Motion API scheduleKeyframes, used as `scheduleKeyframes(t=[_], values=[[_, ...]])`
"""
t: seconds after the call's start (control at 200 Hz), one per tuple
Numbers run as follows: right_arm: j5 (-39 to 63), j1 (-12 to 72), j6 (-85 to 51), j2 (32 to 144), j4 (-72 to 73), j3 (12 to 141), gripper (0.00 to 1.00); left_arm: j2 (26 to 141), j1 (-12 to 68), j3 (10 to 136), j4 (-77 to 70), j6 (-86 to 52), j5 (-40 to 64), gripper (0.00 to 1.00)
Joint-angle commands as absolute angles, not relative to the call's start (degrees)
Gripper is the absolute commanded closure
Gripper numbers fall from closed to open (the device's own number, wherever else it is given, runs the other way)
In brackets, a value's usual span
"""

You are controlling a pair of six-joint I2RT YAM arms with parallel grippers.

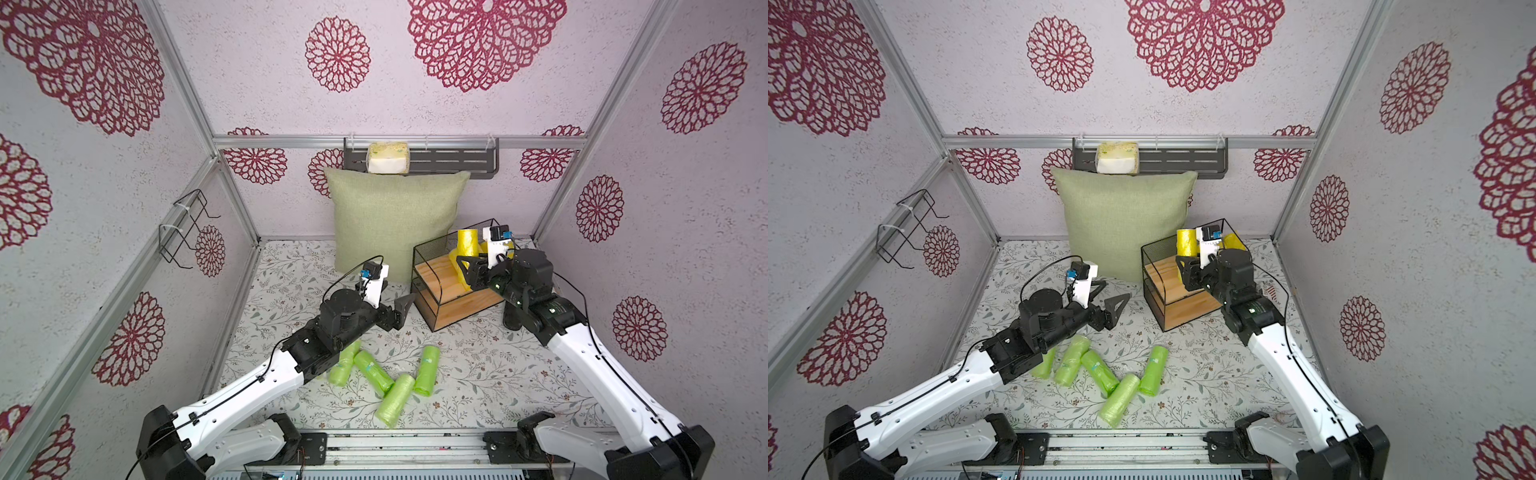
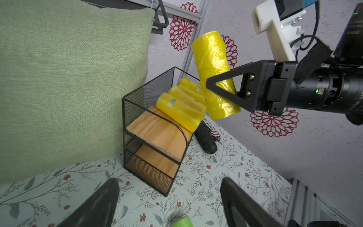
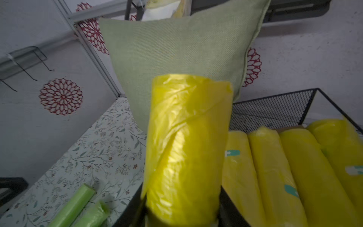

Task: Sort the rolls of trash bags by color and place them on the shelf
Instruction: Place the roll of trash bags on the shelf.

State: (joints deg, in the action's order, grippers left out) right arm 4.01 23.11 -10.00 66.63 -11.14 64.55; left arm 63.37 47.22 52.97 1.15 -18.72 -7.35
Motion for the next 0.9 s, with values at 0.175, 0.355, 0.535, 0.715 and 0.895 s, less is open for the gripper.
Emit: scheduleKeyframes(t=[0.175, 0.355, 0.535, 0.715, 0.895], values=[[-7.0, 26.2, -2.4, 76.7, -17.8, 72.7, 0.59, 64.5, 46.7, 54.5, 6.4, -17.8, -10.5, 0.15], [-6.8, 26.9, -2.2, 81.9, -19.2, 75.1, 0.56, 64.4, 46.7, 54.2, 6.5, -18.3, -10.5, 0.15], [-8.6, 27.8, -1.6, 84.5, -20.6, 76.0, 0.53, 63.9, 46.8, 54.1, 6.7, -18.2, -10.7, 0.15], [-11.3, 29.4, -0.4, 86.5, -23.4, 77.7, 0.50, 63.7, 46.7, 53.9, 6.7, -18.1, -11.0, 0.15], [-12.3, 29.7, 0.1, 87.0, -23.7, 78.3, 0.47, 63.8, 46.7, 53.8, 6.8, -18.1, -11.0, 0.15]])
